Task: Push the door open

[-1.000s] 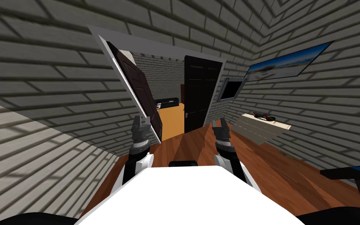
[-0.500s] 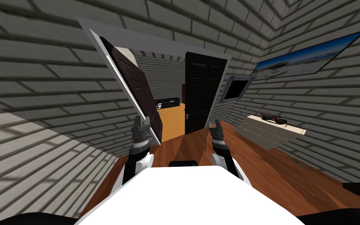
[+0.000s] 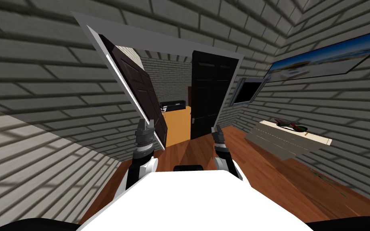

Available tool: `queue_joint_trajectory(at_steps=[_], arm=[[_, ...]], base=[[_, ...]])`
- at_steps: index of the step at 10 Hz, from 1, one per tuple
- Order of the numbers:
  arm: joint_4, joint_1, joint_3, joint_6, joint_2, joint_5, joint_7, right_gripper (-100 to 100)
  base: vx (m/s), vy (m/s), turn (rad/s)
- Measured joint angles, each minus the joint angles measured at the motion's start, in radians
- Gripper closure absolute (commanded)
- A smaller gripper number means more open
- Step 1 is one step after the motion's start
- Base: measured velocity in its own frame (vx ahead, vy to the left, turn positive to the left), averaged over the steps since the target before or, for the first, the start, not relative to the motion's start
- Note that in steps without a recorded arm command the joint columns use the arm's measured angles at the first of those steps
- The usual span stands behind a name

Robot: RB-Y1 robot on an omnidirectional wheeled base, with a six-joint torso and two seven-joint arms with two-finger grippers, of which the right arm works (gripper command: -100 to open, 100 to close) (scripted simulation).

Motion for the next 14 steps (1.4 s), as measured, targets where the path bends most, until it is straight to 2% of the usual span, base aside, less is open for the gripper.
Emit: queue_joint_trajectory(at_steps=[2, 3, 5, 8, 13, 14], arm=[[0.049, -0.016, 0.005, -0.006, -0.011, -0.006, -0.005, -100], [0.064, -0.026, 0.01, -0.002, -0.009, -0.005, -0.003, -100], [0.111, -0.042, 0.015, -0.012, -0.01, -0.007, 0.0, -100], [0.204, -0.088, 0.022, -0.02, -0.019, -0.013, -0.002, -100], [0.313, -0.125, 0.034, -0.033, -0.026, -0.019, -0.002, -100], [0.349, -0.136, 0.037, -0.044, -0.027, -0.02, -0.002, -100]], base=[[0.083, -0.025, 0.042], [0.06, -0.032, 0.043], [0.045, -0.021, 0.03], [0.076, -0.037, 0.061], [0.048, -0.025, 0.034], [0.067, -0.038, 0.077]])
